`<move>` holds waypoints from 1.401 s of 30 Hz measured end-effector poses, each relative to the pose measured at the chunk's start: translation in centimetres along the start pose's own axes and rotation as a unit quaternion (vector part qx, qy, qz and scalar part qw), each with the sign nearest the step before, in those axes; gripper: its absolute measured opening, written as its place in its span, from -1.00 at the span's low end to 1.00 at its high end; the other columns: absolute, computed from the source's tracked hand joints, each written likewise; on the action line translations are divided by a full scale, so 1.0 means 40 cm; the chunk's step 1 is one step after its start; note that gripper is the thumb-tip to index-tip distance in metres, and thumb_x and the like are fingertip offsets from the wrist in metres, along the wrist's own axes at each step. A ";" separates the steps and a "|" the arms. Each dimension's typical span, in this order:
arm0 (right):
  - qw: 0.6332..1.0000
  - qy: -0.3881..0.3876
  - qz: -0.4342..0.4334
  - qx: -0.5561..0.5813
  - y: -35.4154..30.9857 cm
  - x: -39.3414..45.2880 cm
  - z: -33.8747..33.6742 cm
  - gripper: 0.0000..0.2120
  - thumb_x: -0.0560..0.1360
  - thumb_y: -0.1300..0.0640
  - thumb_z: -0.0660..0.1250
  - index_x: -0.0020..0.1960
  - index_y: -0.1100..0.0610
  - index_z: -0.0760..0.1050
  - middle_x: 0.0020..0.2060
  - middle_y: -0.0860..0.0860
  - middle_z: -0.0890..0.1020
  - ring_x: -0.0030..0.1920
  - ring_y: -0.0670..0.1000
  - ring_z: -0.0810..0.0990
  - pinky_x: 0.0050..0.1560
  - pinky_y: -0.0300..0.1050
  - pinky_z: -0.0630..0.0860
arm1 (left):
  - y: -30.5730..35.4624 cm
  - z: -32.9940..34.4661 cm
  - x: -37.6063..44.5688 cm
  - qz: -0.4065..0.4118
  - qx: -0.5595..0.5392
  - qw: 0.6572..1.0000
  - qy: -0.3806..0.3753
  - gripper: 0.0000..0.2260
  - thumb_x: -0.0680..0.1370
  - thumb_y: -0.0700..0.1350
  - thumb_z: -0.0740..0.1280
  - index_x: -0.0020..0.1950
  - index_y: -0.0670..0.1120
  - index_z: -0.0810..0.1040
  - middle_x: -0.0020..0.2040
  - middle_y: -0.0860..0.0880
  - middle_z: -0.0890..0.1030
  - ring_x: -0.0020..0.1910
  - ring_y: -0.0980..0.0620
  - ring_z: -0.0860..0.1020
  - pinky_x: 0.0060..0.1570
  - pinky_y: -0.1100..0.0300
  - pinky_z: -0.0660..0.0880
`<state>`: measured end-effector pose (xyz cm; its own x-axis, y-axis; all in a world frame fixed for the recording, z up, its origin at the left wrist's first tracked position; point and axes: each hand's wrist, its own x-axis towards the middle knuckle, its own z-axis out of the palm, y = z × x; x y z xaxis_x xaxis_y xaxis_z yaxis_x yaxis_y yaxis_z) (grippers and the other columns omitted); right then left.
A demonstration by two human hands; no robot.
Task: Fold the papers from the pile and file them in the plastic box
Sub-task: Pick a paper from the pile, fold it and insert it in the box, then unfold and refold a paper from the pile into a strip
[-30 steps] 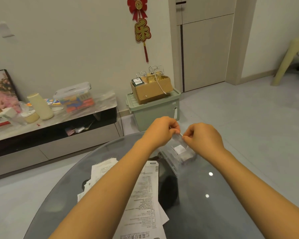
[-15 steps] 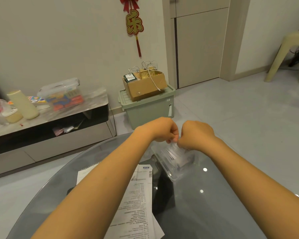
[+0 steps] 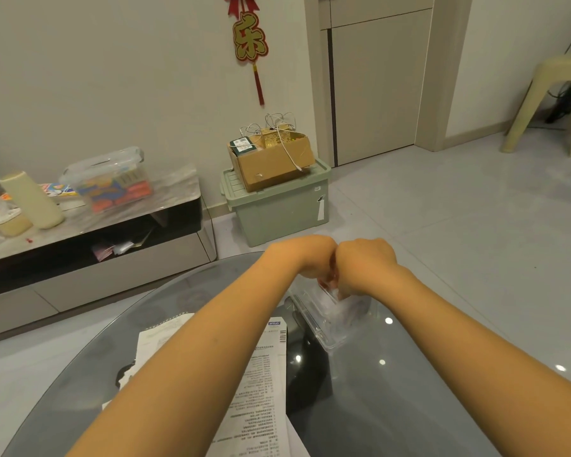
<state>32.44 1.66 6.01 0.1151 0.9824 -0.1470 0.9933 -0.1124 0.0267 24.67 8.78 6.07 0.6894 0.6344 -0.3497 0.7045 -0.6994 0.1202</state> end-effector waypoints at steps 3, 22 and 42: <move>1.000 0.000 -0.009 -0.014 0.002 0.006 0.005 -0.88 0.51 0.07 0.26 0.05 -0.01 0.45 0.07 -0.02 0.57 0.12 0.04 0.53 0.10 -0.17 0.27 | -0.002 0.002 0.004 -0.003 0.005 1.000 -0.004 -0.94 0.49 -0.20 0.37 -0.05 -0.12 0.59 -0.23 -0.01 0.49 -0.26 -0.01 0.42 -0.40 0.32 0.28; 0.999 0.004 0.002 0.034 0.026 -0.008 0.009 -0.76 0.44 0.01 0.40 0.04 0.09 0.49 -0.23 -0.06 0.47 -0.10 0.04 0.51 -0.11 -0.18 0.33 | -0.019 0.010 -0.005 0.009 -0.087 0.996 -0.005 -0.89 0.48 -0.23 0.40 -0.07 -0.04 0.65 -0.19 0.11 0.59 -0.29 0.22 0.45 -0.31 0.35 0.30; 0.934 0.072 -0.129 0.324 -0.100 -0.304 0.081 -0.95 0.43 0.03 0.40 -0.10 -0.09 0.60 -0.40 -0.13 0.48 -0.35 -0.15 0.46 -0.27 -0.28 0.40 | 0.020 0.204 -0.564 -0.096 -0.257 0.937 0.215 -0.86 0.57 -0.05 0.29 0.05 0.03 0.63 0.01 0.13 0.57 -0.06 0.22 0.52 0.01 0.35 0.42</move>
<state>27.12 -10.33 4.50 -0.0852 0.9939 0.0703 0.7904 0.1104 -0.6025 8.29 -8.78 6.46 0.4675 0.8838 -0.0171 0.7342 -0.3775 0.5643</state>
